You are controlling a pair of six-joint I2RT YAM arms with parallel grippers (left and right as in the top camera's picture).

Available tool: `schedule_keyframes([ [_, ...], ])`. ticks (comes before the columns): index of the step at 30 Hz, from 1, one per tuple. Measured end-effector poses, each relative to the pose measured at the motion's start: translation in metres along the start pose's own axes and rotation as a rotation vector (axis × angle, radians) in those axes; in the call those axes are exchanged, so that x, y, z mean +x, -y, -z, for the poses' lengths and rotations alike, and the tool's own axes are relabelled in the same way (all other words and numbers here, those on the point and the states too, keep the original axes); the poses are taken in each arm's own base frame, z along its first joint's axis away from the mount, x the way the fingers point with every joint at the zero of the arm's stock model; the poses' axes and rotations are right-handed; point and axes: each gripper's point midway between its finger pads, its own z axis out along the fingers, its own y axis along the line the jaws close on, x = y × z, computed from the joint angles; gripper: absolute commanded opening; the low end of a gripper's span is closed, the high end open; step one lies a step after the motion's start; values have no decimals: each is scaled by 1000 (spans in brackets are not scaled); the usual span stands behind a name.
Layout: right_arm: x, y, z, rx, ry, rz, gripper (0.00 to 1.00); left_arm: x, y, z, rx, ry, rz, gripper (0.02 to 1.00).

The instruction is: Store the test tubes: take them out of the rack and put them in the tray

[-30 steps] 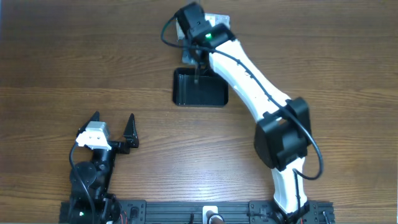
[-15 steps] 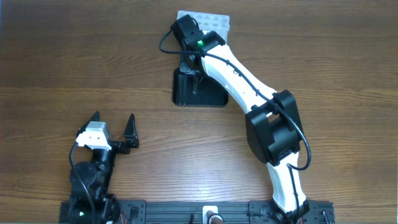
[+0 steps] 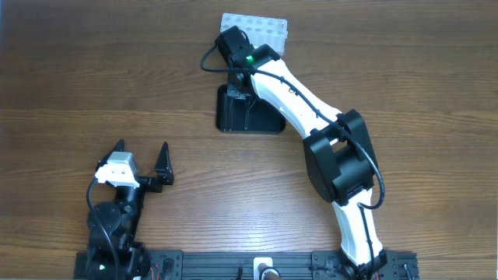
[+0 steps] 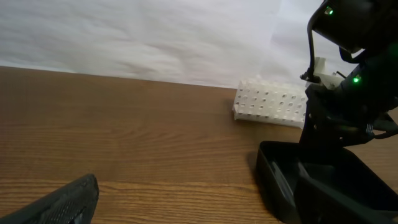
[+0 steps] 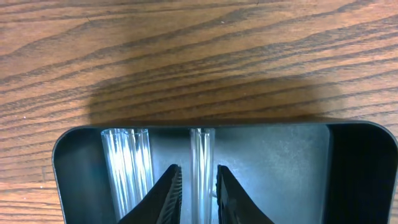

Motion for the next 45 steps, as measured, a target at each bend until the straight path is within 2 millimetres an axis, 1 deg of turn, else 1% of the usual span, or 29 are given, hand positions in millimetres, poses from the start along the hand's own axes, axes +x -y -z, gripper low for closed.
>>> schedule_keyframes([
  [3,3,2,-4,4,-6,0,240,0,0,0,0,0,0,1000],
  [5,4,2,-5,4,-6,-3,312,0,0,0,0,0,0,1000],
  [9,0,0,-5,-2,12,-3,382,0,0,0,0,0,0,1000],
  [12,-1,1,-5,3,17,17,470,0,0,0,0,0,0,1000],
  [14,-4,-1,-3,-5,30,43,577,0,0,0,0,0,0,998],
  [16,-12,-3,6,-16,63,66,706,0,0,0,0,0,0,1000],
  [18,-23,-4,24,-23,116,86,766,0,0,0,0,0,0,1000],
  [20,-40,-3,56,-35,201,103,790,0,0,0,0,0,0,1000],
  [23,-72,3,115,-56,362,102,831,0,0,0,0,0,0,1000],
  [25,-99,12,153,-70,489,86,844,0,0,0,0,0,0,1000],
  [27,-121,22,174,-64,575,80,871,0,0,0,0,0,0,1000],
  [28,-133,29,180,-55,613,78,886,0,0,0,0,0,0,1000],
  [29,-140,33,181,-46,635,81,901,0,0,0,0,0,0,1000],
  [31,-158,42,173,-19,677,92,928,0,0,0,0,0,0,1000],
  [32,-167,47,163,1,690,101,950,0,0,0,0,0,0,998],
  [33,-171,50,154,12,689,107,958,0,0,0,0,0,0,1000],
  [35,-180,53,127,39,687,127,989,0,0,0,0,0,0,1000],
  [39,-181,57,68,82,635,169,991,0,0,0,0,0,0,1000],
  [40,-181,58,63,87,628,173,991,0,0,0,0,0,0,1000],
  [42,-180,59,46,96,613,182,993,0,0,0,2,0,0,998],
  [45,-181,60,38,101,613,188,985,0,0,0,3,0,0,1000],
])
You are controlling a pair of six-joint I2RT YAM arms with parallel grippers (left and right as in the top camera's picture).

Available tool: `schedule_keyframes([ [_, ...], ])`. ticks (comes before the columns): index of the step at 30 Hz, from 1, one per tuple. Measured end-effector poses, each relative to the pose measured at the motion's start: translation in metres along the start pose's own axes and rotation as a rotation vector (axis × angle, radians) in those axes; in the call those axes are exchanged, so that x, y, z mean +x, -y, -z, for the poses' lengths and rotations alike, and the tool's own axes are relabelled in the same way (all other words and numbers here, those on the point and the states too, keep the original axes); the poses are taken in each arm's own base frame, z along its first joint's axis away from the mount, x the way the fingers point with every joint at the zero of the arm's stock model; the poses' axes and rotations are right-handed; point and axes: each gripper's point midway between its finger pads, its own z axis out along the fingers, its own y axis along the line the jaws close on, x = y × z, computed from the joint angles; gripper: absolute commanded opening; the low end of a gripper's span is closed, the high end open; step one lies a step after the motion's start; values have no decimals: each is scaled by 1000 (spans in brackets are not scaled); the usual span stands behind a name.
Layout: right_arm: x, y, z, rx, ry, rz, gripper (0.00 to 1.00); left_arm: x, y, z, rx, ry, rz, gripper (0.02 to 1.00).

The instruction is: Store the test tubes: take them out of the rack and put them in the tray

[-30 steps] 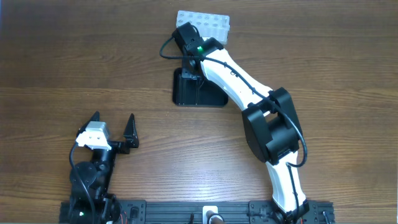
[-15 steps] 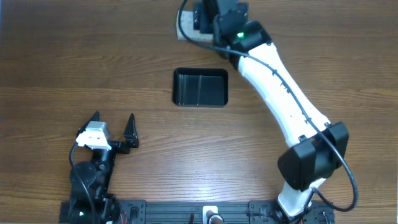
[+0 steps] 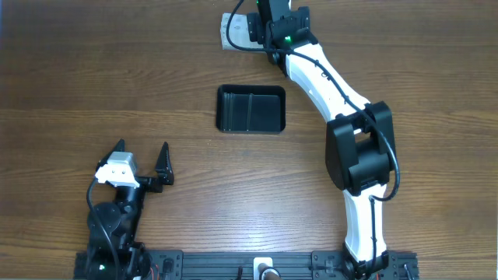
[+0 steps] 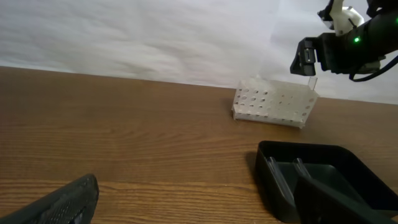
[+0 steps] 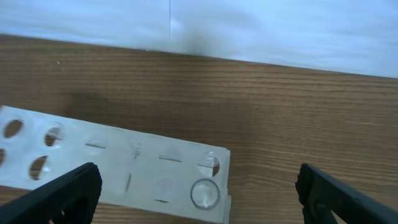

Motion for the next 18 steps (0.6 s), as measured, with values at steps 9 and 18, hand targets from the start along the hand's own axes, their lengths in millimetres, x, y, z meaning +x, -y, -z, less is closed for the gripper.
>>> schedule_keyframes([
  [9,0,12,-11,18,9,-13,893,0,0,0,0,0,0,1000],
  [18,12,9,-22,17,-10,0,592,0,0,0,0,0,0,1000],
])
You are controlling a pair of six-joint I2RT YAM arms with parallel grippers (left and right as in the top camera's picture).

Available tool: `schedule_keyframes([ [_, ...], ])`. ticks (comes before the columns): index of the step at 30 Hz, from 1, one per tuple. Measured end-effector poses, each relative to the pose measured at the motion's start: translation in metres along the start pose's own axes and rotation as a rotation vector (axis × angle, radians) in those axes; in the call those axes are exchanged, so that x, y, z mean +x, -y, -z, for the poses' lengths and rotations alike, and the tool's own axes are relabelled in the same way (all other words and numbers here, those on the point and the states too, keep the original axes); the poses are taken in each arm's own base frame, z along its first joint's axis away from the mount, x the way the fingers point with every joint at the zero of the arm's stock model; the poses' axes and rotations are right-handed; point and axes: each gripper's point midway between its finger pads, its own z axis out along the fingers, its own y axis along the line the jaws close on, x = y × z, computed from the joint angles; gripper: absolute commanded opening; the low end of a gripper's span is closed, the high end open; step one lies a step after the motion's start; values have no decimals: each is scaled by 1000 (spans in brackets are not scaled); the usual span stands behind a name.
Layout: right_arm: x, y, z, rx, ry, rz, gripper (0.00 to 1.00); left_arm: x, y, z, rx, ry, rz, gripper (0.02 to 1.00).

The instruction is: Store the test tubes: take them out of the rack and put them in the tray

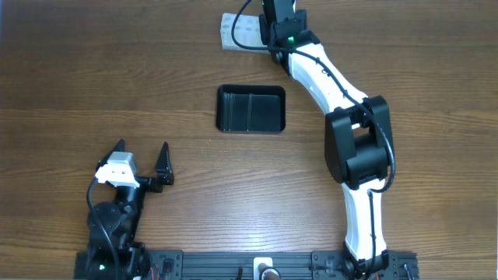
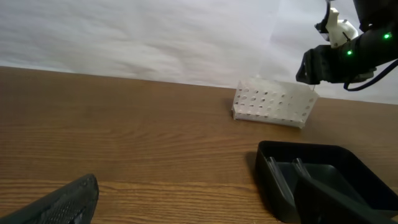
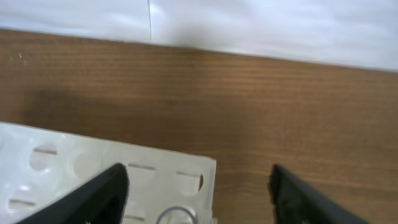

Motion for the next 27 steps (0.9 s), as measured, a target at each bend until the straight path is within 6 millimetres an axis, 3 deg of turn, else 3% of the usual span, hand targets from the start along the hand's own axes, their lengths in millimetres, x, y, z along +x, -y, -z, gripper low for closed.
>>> schedule_keyframes([
  [6,0,-2,0,-13,1,-7,478,0,0,0,0,0,0,998],
  [27,0,-6,0,-35,-2,-13,384,0,0,0,0,0,0,1000],
])
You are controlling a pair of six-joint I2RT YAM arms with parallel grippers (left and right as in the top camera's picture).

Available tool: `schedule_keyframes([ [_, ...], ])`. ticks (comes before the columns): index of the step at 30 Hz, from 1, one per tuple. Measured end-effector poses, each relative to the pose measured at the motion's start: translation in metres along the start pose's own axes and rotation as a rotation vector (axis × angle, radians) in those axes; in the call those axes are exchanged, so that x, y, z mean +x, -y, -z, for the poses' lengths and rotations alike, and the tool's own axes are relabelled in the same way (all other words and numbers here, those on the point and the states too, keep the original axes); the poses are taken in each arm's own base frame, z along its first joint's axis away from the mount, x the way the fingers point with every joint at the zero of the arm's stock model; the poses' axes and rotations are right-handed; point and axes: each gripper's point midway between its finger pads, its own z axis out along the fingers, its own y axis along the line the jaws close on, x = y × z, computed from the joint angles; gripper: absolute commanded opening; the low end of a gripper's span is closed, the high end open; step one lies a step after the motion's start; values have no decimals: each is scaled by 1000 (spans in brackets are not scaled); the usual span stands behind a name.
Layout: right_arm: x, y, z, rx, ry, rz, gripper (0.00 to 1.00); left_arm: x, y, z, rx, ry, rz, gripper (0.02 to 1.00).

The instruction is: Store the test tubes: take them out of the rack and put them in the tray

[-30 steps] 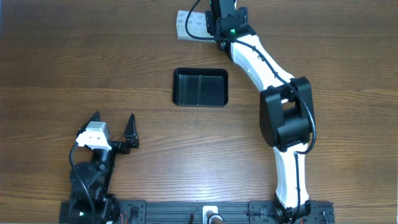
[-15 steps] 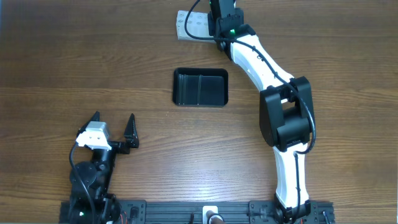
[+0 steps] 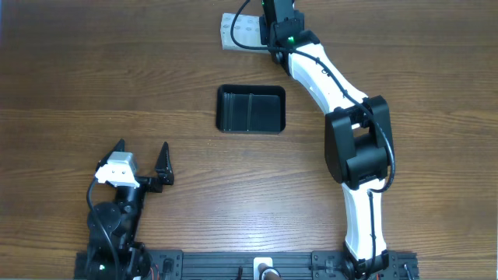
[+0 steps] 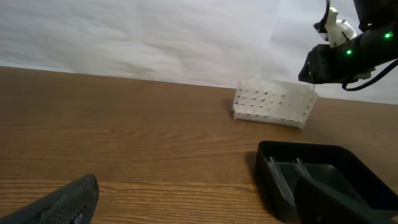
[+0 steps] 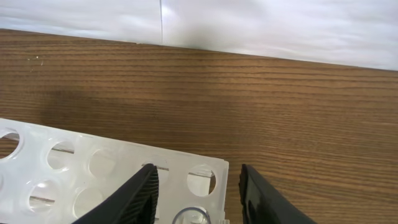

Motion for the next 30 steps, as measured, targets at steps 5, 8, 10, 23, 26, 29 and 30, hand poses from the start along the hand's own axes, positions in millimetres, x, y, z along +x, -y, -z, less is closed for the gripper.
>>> schedule_keyframes([
  [5,0,0,0,0,-1,-1,308,0,0,0,0,0,0,1000],
  [8,3,0,-2,1,-5,1,255,0,0,0,0,0,0,1000],
  [10,5,-1,-4,1,-9,0,242,0,0,0,0,0,0,1000],
  [23,4,-1,-4,0,-4,-5,99,0,0,0,0,0,0,1000],
  [26,4,-1,-4,0,-4,-5,82,0,0,0,0,0,0,998],
  [29,4,-1,-4,0,-3,-7,80,0,0,0,0,0,0,1000],
  [30,4,-1,-4,0,-3,-6,75,0,0,0,0,0,0,1000],
])
